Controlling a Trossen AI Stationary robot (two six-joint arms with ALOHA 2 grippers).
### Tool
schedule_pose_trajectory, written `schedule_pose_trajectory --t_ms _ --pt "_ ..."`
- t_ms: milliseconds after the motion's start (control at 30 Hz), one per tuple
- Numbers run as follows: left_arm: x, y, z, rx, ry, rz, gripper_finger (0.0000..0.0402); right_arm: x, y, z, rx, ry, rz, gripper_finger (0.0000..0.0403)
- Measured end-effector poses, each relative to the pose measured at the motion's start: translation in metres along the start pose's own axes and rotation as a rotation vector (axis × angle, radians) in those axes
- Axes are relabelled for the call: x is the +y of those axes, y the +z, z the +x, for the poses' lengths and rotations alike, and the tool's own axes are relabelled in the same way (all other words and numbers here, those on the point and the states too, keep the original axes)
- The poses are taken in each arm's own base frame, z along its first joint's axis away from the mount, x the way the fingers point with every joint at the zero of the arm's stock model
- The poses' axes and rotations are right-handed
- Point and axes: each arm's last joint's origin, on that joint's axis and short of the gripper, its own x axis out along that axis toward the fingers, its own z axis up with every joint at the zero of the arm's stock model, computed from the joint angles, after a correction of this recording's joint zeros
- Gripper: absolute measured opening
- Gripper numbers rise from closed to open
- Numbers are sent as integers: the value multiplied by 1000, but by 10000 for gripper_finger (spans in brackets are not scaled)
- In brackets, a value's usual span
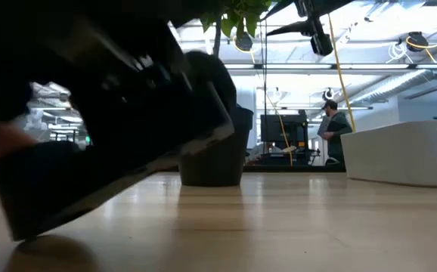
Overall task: Sort crayons/erasers/pens/pencils in bins
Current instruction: Put the red eraser into the bottom right gray bin
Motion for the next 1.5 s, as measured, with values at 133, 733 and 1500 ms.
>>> schedule_pose_trajectory --t_ms 133,733,1500 --pt "1 5 5 15 85 15 104 3 1 0 -10 28 18 112" --pt "-9 6 -28 115 94 -61 31 9 9 0 -84 93 -250 112" --pt "6 -6 -3 -3 14 12 174 -8 5 1 8 -53 -268 112"
